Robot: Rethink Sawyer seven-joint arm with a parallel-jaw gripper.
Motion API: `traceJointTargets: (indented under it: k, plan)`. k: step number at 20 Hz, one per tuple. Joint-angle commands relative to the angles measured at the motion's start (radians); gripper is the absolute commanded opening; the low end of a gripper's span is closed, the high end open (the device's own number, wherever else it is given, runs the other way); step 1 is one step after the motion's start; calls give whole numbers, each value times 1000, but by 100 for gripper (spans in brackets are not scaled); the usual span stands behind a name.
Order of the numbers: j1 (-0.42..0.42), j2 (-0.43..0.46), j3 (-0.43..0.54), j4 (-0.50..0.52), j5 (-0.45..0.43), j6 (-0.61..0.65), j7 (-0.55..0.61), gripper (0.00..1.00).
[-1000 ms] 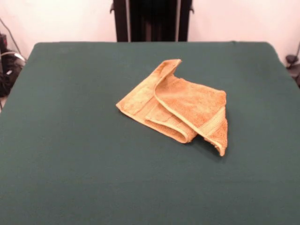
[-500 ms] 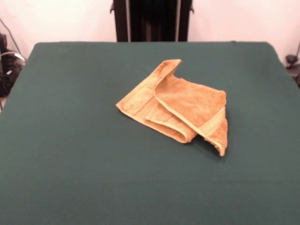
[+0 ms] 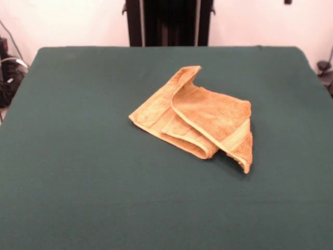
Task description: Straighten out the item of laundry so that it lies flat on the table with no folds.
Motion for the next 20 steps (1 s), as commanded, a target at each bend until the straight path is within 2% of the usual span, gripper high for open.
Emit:
traceJointTargets:
  k: [1,3,6,8,10,12,16,18,19,20]
  plan:
    - [81,169,-50,-171,-140,259,565,100]
    - [137,171,-78,-245,-176,329,716,100]
    - [225,184,-129,-332,-192,346,893,100]
    - [294,215,-188,-397,-194,325,1005,100]
    - [365,251,-254,-443,-165,247,1108,100]
    - [406,281,-301,-465,-158,195,1162,100]
    - [460,312,-357,-464,-182,102,1194,100]
    - [505,343,-396,-470,-194,-22,1210,100]
    - [512,348,-400,-472,-210,-24,1214,100]
    - [529,348,-429,-507,-231,38,1230,100]
